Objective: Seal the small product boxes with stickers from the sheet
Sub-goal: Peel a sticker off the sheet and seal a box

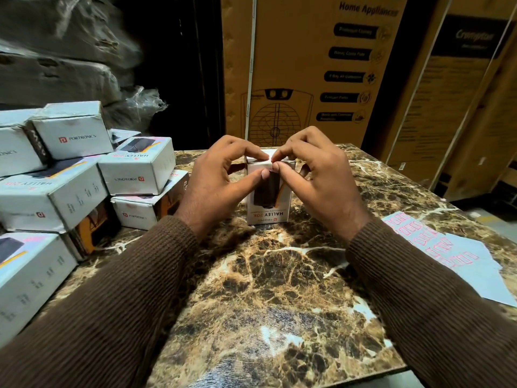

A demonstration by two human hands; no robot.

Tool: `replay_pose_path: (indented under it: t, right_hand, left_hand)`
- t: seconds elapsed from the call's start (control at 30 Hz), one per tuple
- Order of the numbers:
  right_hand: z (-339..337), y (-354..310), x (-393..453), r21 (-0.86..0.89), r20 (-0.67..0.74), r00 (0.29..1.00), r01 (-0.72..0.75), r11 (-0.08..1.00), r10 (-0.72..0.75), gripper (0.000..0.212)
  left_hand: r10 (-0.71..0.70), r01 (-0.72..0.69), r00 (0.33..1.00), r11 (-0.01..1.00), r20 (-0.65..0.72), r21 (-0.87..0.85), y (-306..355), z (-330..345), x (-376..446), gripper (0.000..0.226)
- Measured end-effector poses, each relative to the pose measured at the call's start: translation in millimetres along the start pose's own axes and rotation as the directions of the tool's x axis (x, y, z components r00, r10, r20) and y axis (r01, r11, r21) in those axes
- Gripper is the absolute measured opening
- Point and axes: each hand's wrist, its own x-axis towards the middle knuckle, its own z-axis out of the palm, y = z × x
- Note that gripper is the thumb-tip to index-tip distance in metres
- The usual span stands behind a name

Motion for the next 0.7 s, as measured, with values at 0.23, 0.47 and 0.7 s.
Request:
replay_pose_path:
  t: [0.23, 0.47, 0.7]
  right_hand:
    - [2.1, 1.0, 0.0, 0.145, -0.002, 0.996, -0.092, 0.985, 0.093, 0.010]
    - [3.2, 0.4, 1.5, 0.324, 0.057, 0.977, -0.212, 0.922, 0.205, 0.007]
    - [1.3, 1.9, -2.0, 0.395, 0.067, 0.978, -0.210, 0.894, 0.200, 0.014]
  left_hand:
    - [0.000, 0.000, 1.000, 1.000, -0.002, -0.009, -0.1, -1.1, -0.2, 0.030]
    - [-0.004, 0.004, 1.000, 1.000, -0.012, 0.006, -2.3, -0.5, 0.7, 0.031]
    - [-0.015, 0.015, 1.000, 1.000, -0.005, -0.016, -4.4, -0.5, 0.5, 0.030]
